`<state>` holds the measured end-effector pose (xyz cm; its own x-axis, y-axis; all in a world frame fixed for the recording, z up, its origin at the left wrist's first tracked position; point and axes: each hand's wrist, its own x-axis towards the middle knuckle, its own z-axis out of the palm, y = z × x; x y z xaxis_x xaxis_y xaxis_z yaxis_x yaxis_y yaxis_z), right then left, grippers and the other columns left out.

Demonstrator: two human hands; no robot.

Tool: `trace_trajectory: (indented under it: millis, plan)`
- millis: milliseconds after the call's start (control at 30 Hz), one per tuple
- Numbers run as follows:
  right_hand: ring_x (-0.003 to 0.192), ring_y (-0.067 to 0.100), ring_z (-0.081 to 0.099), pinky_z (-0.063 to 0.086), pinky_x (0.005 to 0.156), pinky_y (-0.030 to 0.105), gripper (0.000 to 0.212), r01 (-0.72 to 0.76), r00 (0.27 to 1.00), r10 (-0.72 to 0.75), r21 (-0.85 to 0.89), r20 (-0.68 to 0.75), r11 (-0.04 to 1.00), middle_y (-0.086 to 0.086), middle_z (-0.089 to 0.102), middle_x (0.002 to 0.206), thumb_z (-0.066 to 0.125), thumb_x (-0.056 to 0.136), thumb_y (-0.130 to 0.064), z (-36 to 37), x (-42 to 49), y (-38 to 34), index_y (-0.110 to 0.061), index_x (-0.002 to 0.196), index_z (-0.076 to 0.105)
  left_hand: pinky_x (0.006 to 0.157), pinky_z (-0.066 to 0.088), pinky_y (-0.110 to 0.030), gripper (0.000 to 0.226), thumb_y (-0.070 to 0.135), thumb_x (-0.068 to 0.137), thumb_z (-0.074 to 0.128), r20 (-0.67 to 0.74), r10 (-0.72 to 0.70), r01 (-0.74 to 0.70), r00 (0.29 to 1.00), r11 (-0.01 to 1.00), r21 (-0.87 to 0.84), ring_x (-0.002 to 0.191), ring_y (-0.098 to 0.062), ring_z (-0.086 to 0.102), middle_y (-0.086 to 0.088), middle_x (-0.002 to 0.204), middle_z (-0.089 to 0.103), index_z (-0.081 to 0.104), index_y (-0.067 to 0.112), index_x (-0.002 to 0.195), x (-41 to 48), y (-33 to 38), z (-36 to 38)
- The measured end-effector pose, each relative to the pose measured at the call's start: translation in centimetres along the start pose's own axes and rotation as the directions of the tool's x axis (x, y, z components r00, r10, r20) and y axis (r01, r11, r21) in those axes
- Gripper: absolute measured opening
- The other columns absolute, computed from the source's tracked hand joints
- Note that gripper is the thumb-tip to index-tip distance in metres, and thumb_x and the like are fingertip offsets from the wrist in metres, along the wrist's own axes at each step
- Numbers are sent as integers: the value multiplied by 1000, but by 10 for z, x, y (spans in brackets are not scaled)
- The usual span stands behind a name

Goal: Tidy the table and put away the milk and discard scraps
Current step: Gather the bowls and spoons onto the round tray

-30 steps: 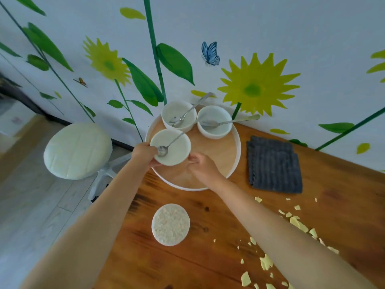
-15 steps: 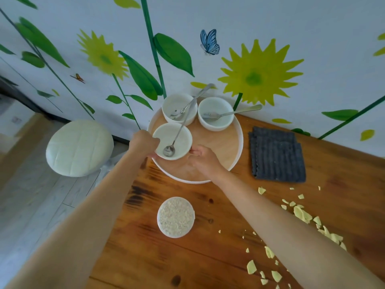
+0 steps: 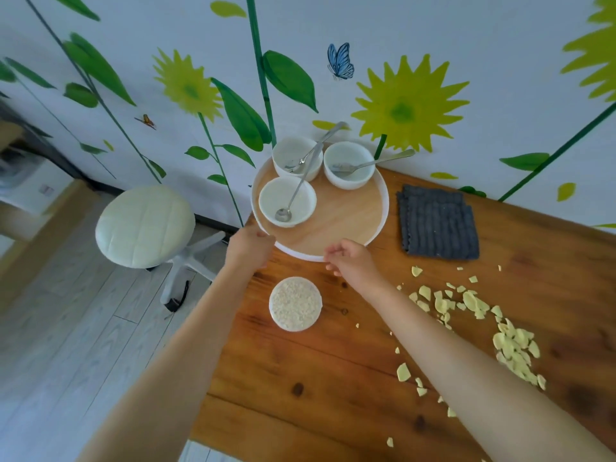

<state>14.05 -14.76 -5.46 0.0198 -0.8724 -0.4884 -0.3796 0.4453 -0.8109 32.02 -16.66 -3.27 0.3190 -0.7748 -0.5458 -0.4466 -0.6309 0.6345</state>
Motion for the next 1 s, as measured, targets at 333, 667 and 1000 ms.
trace_trajectory:
  millis: [333, 667, 1000]
  plan:
    - [87, 17, 61, 53, 81, 31, 39, -238, 962, 248, -92, 119, 967, 3, 56, 106, 49, 91, -13, 28, -63, 42, -8, 129, 46, 86, 54, -37, 36, 17, 93, 48, 131, -144, 138, 981, 989, 53, 94, -24, 58, -11, 119, 58, 52, 10, 128, -62, -71, 20]
    - [94, 22, 66, 54, 89, 35, 30, -113, 993, 114, 83, -5, 990, 1, 66, 89, 54, 88, -14, 9, -72, 44, -9, 118, 56, 84, 57, -38, 38, 10, 93, 50, 79, 13, -4, 997, 994, -110, 72, -18, 62, -11, 125, 57, 51, 10, 131, -87, -46, 39]
    - [93, 22, 67, 54, 89, 38, 27, -67, 988, 80, 100, -132, 993, 4, 67, 90, 54, 89, -16, -36, -52, 29, -10, 115, 57, 86, 54, -37, 47, 15, 88, 50, 131, 210, -217, 969, 975, 40, 86, -26, 65, -6, 97, 63, 47, 12, 135, -83, 11, 64]
